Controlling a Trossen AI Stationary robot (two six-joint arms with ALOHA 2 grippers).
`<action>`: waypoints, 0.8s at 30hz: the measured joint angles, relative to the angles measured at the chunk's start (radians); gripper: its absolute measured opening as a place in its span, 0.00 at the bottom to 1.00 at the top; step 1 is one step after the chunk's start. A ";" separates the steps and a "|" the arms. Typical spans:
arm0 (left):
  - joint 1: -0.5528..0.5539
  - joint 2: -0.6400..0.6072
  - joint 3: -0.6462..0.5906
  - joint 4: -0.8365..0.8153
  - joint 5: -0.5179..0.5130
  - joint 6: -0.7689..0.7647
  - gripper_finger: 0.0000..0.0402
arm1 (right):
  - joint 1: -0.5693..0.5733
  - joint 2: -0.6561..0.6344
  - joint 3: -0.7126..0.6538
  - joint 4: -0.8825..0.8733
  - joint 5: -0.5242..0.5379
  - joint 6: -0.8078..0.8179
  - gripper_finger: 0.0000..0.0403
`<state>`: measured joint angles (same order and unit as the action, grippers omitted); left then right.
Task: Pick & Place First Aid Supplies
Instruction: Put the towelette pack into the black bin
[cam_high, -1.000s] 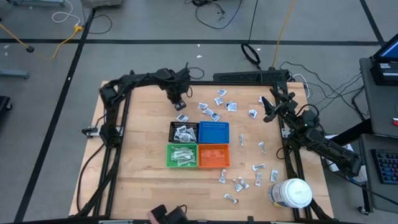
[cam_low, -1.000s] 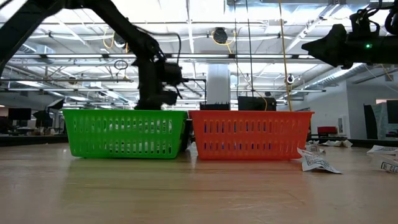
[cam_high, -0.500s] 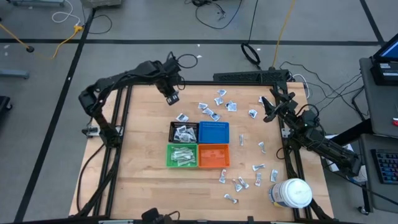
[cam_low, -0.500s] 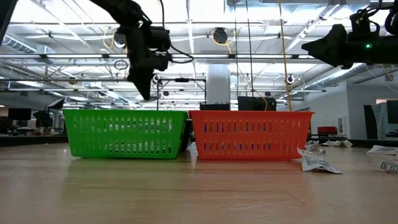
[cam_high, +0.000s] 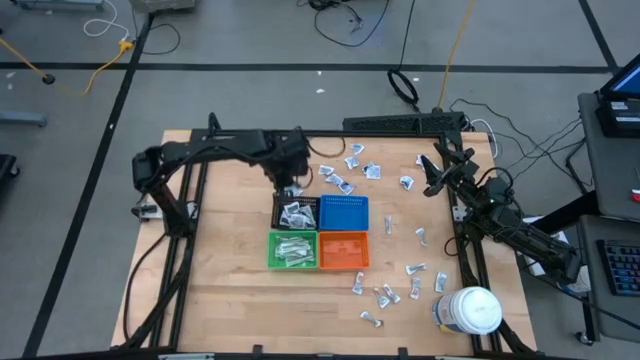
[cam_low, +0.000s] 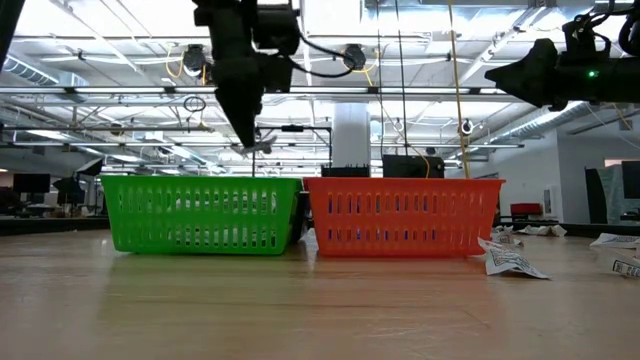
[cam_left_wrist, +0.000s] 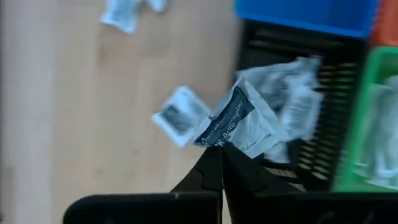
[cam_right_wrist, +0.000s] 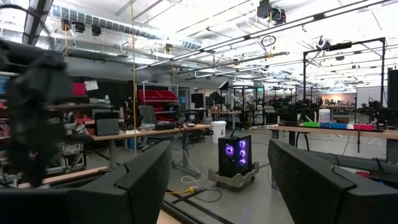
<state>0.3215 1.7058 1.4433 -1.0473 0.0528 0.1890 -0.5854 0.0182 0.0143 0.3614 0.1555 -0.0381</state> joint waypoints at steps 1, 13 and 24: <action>-0.020 0.000 0.000 -0.004 0.000 -0.012 0.00 | 0.000 0.000 0.000 0.000 0.000 0.000 0.65; -0.136 0.068 -0.001 0.052 -0.049 -0.085 0.00 | 0.000 0.000 0.000 0.000 0.000 0.000 0.65; -0.181 0.110 -0.103 0.160 -0.054 -0.116 0.01 | 0.000 0.000 0.000 0.000 0.000 0.000 0.65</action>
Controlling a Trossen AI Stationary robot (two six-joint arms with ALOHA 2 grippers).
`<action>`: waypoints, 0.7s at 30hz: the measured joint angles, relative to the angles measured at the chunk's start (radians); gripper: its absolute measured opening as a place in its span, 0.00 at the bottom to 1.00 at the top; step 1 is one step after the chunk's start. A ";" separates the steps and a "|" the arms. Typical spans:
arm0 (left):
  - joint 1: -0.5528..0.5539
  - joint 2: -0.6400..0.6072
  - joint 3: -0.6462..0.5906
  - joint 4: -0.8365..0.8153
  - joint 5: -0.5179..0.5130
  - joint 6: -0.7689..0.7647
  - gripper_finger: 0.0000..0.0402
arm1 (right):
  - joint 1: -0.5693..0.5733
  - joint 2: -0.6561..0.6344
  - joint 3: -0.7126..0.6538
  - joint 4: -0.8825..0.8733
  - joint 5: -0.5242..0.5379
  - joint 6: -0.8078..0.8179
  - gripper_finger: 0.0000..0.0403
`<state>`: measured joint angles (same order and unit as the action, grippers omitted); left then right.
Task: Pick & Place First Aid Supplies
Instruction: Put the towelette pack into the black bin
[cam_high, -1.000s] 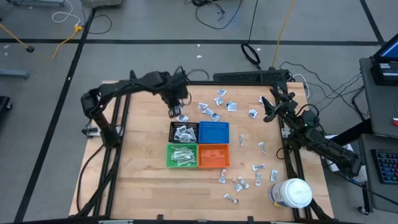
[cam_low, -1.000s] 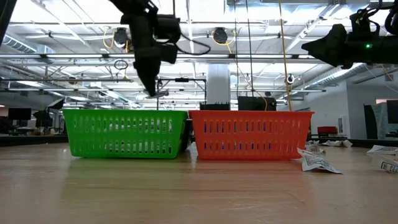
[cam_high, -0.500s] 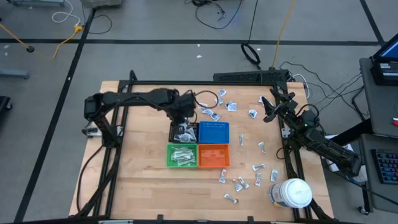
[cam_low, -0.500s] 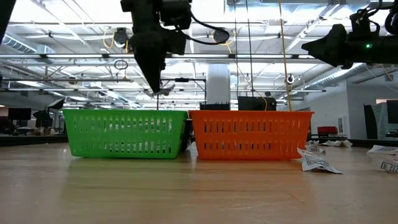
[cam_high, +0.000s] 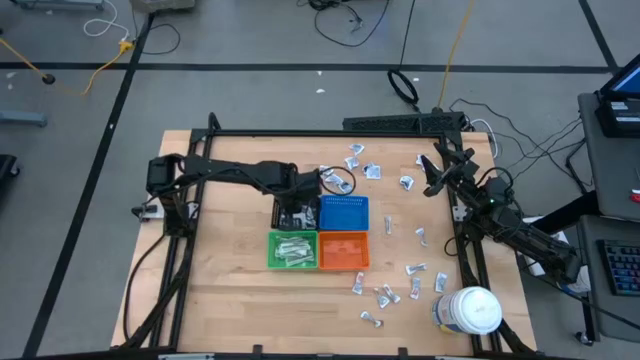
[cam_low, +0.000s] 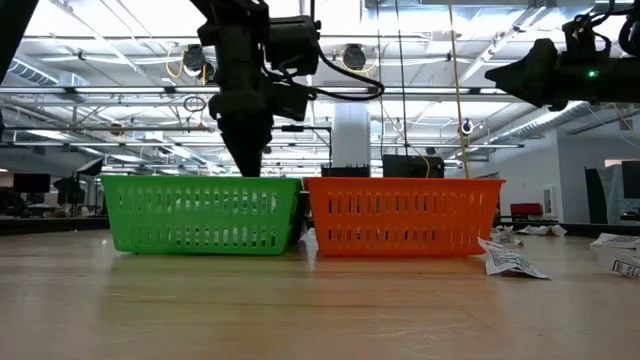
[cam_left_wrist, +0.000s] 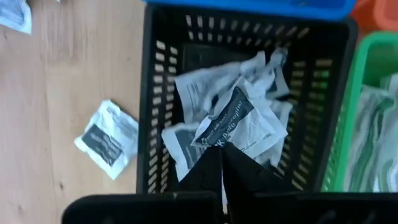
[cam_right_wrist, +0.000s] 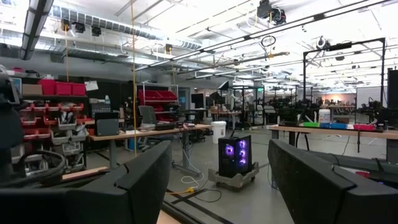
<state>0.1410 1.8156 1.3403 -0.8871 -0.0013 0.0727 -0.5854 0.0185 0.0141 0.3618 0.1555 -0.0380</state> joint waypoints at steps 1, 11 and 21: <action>0.000 0.000 0.000 0.000 0.000 -0.002 0.02 | 0.000 0.000 0.000 0.000 0.000 0.000 0.65; 0.002 -0.001 0.000 0.003 0.000 -0.034 0.26 | 0.000 0.000 0.000 0.000 0.000 0.000 0.65; 0.023 -0.016 0.018 -0.011 0.039 -0.026 0.58 | 0.000 0.000 0.000 0.000 0.000 0.000 0.65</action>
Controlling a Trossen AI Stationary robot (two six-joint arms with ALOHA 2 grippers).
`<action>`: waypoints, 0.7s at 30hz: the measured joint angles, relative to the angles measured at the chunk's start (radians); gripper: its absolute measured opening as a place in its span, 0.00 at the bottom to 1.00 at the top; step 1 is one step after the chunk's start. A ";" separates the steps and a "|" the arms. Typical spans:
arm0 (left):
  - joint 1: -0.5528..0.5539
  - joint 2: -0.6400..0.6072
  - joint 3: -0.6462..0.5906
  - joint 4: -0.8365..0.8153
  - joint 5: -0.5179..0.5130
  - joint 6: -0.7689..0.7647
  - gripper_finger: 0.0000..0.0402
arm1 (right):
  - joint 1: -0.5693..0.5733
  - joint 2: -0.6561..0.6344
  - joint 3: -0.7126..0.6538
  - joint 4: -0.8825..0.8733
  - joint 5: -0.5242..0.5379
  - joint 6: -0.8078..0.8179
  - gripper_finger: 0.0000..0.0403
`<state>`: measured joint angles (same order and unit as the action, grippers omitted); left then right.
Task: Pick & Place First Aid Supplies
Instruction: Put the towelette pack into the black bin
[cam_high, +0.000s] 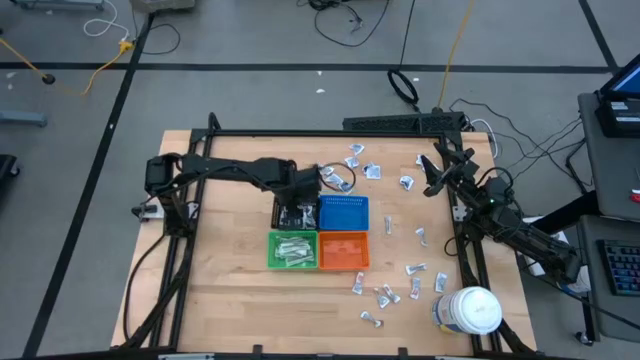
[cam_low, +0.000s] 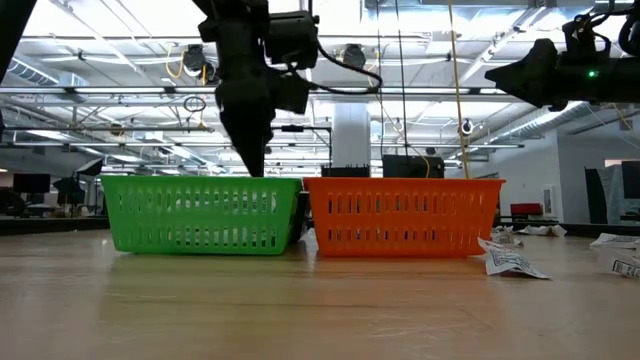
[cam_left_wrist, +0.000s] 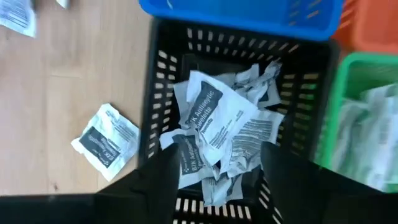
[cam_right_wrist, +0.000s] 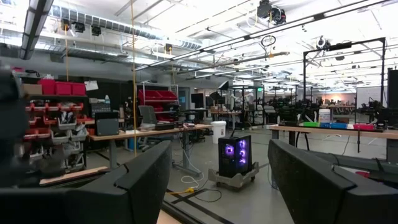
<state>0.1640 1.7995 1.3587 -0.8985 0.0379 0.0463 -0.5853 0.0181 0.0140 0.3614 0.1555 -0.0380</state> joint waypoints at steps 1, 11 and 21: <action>0.012 -0.004 0.009 0.000 0.013 0.006 0.59 | 0.000 0.000 0.000 0.000 0.000 0.000 0.65; 0.168 -0.016 0.045 -0.050 0.013 0.019 0.62 | 0.000 0.000 0.000 0.000 0.000 0.000 0.65; 0.305 -0.016 0.042 -0.046 0.013 0.150 0.60 | 0.000 0.000 0.000 0.000 0.000 0.000 0.65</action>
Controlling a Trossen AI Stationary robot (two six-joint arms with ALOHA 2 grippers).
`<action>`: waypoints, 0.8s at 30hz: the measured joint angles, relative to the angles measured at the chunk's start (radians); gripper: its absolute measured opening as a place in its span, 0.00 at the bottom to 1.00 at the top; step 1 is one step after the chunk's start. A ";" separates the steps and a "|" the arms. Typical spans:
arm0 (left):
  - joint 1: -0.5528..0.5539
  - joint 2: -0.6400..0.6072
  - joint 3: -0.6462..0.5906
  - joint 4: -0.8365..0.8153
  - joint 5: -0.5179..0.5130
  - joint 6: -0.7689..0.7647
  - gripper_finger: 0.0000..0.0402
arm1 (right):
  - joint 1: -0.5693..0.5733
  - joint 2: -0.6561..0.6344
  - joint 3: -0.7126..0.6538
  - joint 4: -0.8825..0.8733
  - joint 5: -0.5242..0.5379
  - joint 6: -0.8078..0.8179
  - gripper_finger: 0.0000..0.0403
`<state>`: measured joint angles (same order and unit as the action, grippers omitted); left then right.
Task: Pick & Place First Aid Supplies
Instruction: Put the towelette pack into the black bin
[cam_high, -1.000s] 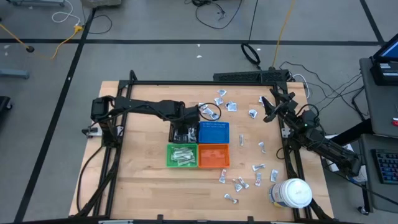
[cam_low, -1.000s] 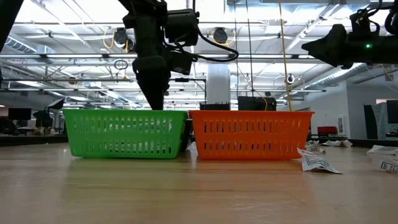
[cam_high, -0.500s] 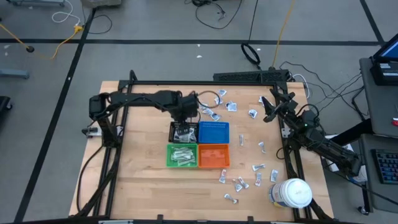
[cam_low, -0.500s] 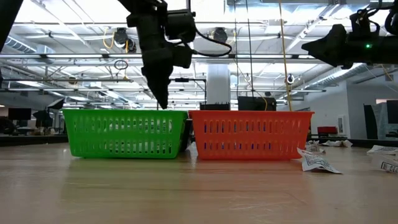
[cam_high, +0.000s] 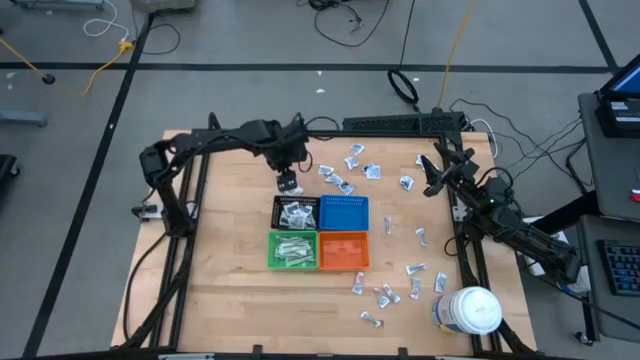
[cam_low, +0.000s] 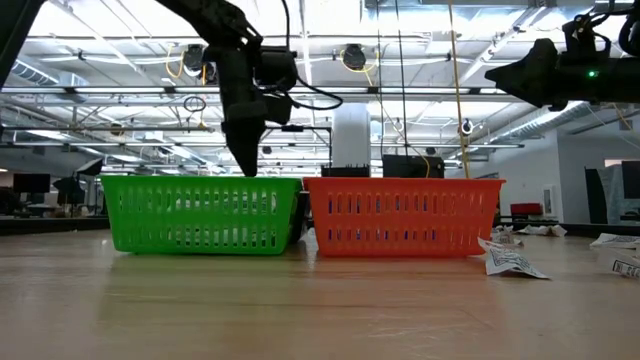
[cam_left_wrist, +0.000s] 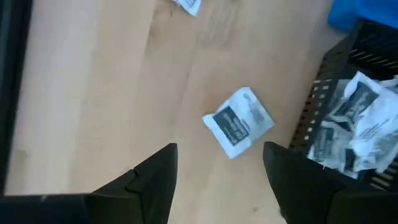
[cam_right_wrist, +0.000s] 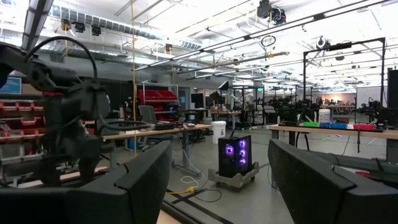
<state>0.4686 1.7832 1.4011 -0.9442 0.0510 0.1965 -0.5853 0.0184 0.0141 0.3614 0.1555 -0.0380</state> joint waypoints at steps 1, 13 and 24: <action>0.004 0.001 -0.006 0.007 0.002 0.011 0.60 | 0.000 0.000 0.000 0.000 0.000 0.000 0.65; 0.007 0.101 -0.086 0.147 0.004 0.039 0.60 | 0.000 0.000 0.000 0.000 0.000 0.000 0.65; -0.004 0.193 -0.088 0.155 0.009 0.078 0.60 | 0.000 0.000 0.000 0.000 0.000 0.000 0.65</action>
<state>0.4644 1.9764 1.3132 -0.7887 0.0605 0.2744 -0.5853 0.0184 0.0141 0.3619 0.1555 -0.0380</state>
